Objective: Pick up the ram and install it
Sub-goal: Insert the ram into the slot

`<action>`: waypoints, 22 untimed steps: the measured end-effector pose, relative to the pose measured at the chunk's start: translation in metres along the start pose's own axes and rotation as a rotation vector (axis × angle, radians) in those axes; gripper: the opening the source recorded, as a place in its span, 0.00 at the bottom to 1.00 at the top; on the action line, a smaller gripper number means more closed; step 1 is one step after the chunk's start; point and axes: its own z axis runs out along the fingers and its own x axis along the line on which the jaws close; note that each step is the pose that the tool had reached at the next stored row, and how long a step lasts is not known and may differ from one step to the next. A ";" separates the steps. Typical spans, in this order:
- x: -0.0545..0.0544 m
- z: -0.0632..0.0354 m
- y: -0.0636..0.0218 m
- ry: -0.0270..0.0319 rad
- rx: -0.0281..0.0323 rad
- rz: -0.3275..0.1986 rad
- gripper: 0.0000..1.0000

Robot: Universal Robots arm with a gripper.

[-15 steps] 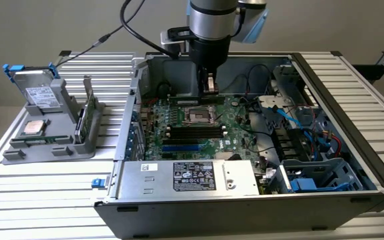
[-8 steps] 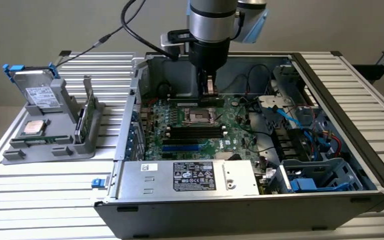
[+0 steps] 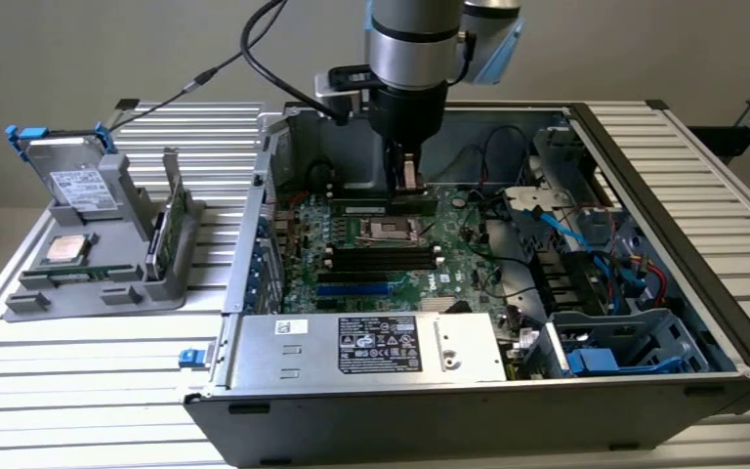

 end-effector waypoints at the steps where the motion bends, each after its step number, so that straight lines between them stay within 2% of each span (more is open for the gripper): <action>1: 0.000 0.0009 -0.0003 0.0044 -0.0010 0.000 0.14; 4: 0.000 0.0041 -0.0018 0.0145 -0.0032 0.000 0.14; 7: 0.000 0.0088 -0.0031 0.0186 -0.0038 0.000 0.14; 15: 0.000 0.0234 -0.0053 0.0197 -0.0043 0.000 0.14; 22: 0.000 0.0352 -0.0054 0.0216 -0.0095 0.000 0.14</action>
